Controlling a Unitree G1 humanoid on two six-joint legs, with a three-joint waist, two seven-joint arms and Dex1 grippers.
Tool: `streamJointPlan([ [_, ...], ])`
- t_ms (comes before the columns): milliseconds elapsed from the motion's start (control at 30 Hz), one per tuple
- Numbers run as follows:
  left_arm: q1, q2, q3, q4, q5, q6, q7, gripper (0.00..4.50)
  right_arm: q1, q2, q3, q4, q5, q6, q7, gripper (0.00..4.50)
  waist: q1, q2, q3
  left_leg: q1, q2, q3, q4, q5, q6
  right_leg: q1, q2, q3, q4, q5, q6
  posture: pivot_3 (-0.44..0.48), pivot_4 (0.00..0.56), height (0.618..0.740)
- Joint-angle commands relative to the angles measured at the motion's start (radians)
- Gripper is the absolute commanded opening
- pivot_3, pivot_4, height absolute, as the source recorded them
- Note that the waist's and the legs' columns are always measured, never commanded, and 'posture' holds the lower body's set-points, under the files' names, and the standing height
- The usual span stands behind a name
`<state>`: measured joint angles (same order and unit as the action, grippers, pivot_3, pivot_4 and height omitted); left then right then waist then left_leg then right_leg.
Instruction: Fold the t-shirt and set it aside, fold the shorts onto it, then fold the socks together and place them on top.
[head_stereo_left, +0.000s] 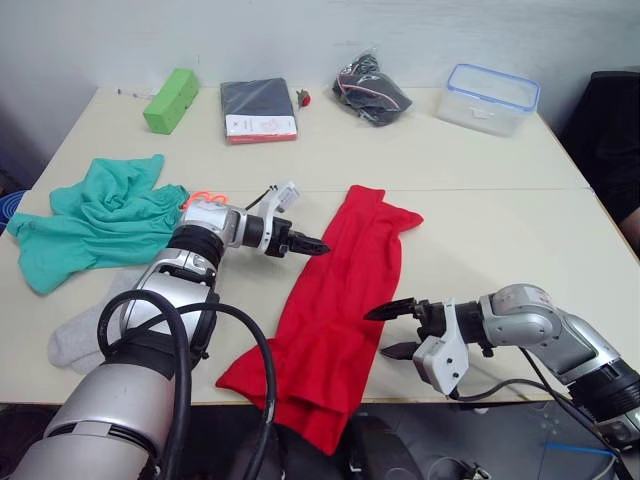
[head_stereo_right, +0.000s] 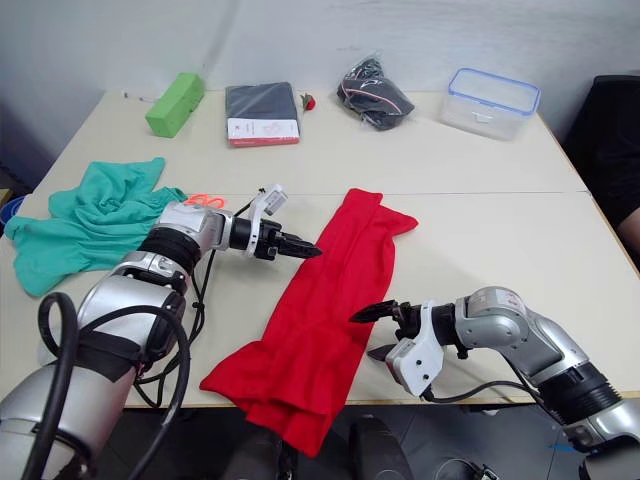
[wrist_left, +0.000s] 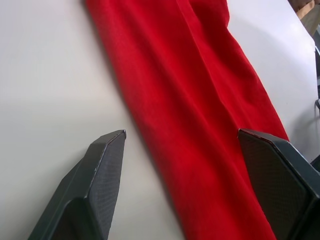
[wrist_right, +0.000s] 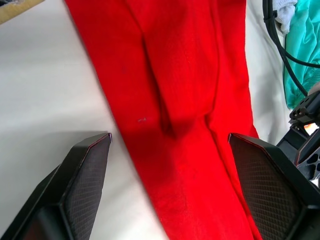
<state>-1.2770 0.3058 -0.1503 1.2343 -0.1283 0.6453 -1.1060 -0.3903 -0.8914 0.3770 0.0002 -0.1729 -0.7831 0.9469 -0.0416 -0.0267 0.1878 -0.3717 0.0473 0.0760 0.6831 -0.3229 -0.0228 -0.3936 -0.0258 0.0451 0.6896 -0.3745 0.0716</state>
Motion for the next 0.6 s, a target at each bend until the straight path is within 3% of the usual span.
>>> streamJointPlan([
  [33, -0.023, -0.025, 0.014, 0.020, 0.031, -0.013, 0.007, 3.76, 0.001, 0.005, -0.026, -0.025, -0.007, 0.001, -0.014, 3.79, 0.005, 0.000, 0.000, 0.000, 0.000, 0.000, 0.000, 0.000, 0.000, 0.000, 0.000, 0.000, 0.000, 0.000, 0.000, 0.000, 0.150, 0.740],
  [100, -0.025, -0.036, 0.022, 0.024, 0.043, -0.017, 0.014, 3.76, -0.001, 0.011, -0.023, -0.022, -0.015, 0.003, -0.019, 3.79, 0.006, 0.000, 0.000, 0.000, 0.000, 0.000, 0.000, 0.000, 0.000, 0.000, 0.000, 0.000, 0.000, 0.000, 0.000, 0.000, 0.150, 0.740],
  [467, -0.017, -0.047, 0.047, 0.035, 0.084, -0.018, 0.011, 0.37, -0.015, 0.040, -0.007, 0.010, -0.065, -0.005, -0.037, 3.79, 0.003, 0.000, 0.000, 0.000, 0.000, 0.000, 0.000, 0.000, 0.000, 0.000, 0.000, 0.000, 0.000, 0.000, 0.000, 0.000, 0.150, 0.740],
  [500, -0.016, -0.048, 0.048, 0.036, 0.086, -0.019, 0.011, 0.04, -0.015, 0.043, -0.005, 0.013, -0.068, -0.007, -0.038, 3.42, 0.003, 0.000, 0.000, 0.000, 0.000, 0.000, 0.000, 0.000, 0.000, 0.000, 0.000, 0.000, 0.000, 0.000, 0.000, 0.000, 0.150, 0.740],
  [600, -0.014, -0.048, 0.051, 0.036, 0.091, -0.017, 0.009, 0.00, -0.015, 0.048, -0.002, 0.021, -0.072, -0.003, -0.037, 2.48, 0.003, 0.000, 0.000, 0.000, 0.000, 0.000, 0.000, 0.000, 0.000, 0.000, 0.000, 0.000, 0.001, 0.000, 0.000, 0.000, 0.150, 0.740],
])
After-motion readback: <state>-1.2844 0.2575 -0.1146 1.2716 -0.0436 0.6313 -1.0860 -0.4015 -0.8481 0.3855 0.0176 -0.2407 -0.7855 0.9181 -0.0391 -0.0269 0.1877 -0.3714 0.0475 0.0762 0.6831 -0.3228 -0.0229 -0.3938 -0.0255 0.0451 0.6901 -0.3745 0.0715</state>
